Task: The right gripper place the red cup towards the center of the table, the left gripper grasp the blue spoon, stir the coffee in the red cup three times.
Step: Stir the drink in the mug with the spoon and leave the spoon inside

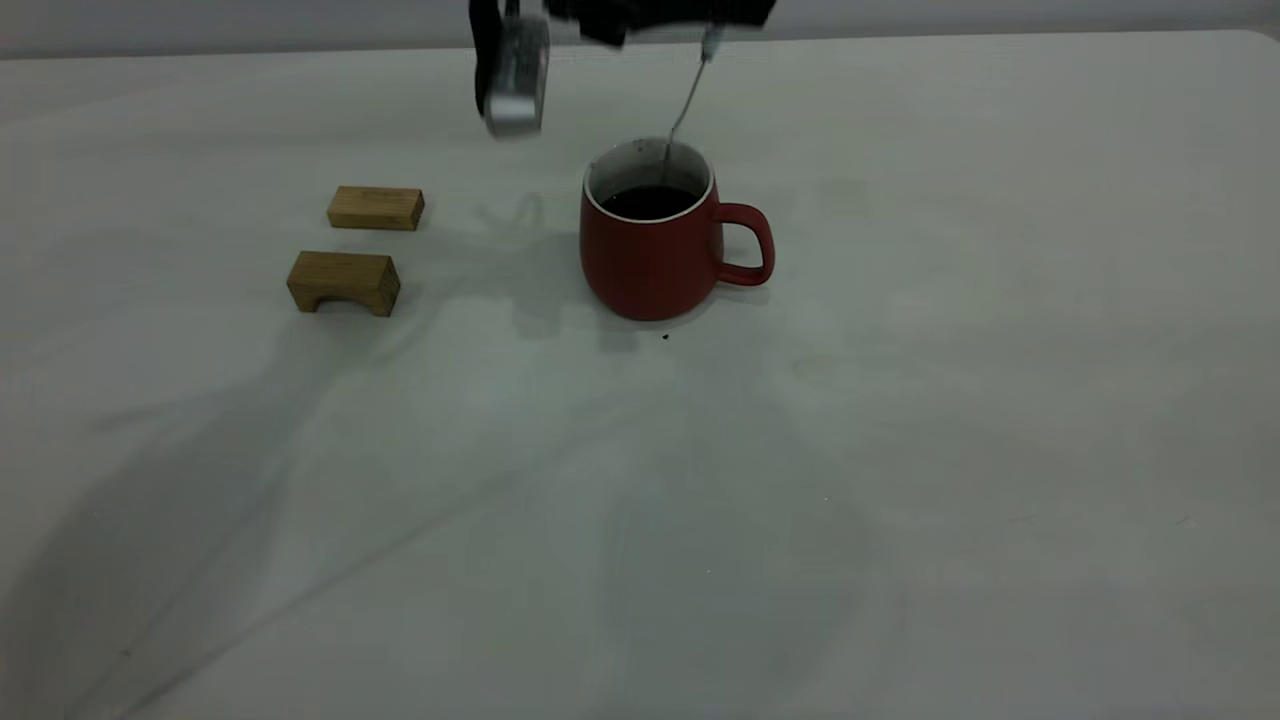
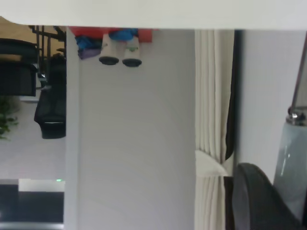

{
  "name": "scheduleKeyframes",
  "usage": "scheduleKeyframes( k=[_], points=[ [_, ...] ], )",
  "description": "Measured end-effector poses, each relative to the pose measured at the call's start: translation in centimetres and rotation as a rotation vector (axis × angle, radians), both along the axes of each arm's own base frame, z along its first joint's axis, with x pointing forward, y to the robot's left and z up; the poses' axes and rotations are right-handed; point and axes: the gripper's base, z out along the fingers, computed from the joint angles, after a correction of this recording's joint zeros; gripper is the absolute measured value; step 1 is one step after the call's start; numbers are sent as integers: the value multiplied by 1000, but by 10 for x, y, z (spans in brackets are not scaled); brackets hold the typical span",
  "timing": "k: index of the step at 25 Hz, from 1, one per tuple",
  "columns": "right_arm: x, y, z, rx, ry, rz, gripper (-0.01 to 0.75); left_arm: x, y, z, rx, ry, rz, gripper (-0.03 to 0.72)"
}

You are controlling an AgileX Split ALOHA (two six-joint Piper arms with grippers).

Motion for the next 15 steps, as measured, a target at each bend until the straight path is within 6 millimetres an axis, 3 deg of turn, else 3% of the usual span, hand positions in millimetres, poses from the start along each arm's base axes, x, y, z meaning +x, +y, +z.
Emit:
scheduleKeyframes(
  k=[5,10,15],
  points=[
    [0,0,0,0,-1,0,492,4,-1,-30,-63,72,78,151],
    [0,0,0,0,-1,0,492,5,-1,-53,-88,28,101,151],
    [0,0,0,0,-1,0,492,9,15,-58,-75,16,102,151]
  ],
)
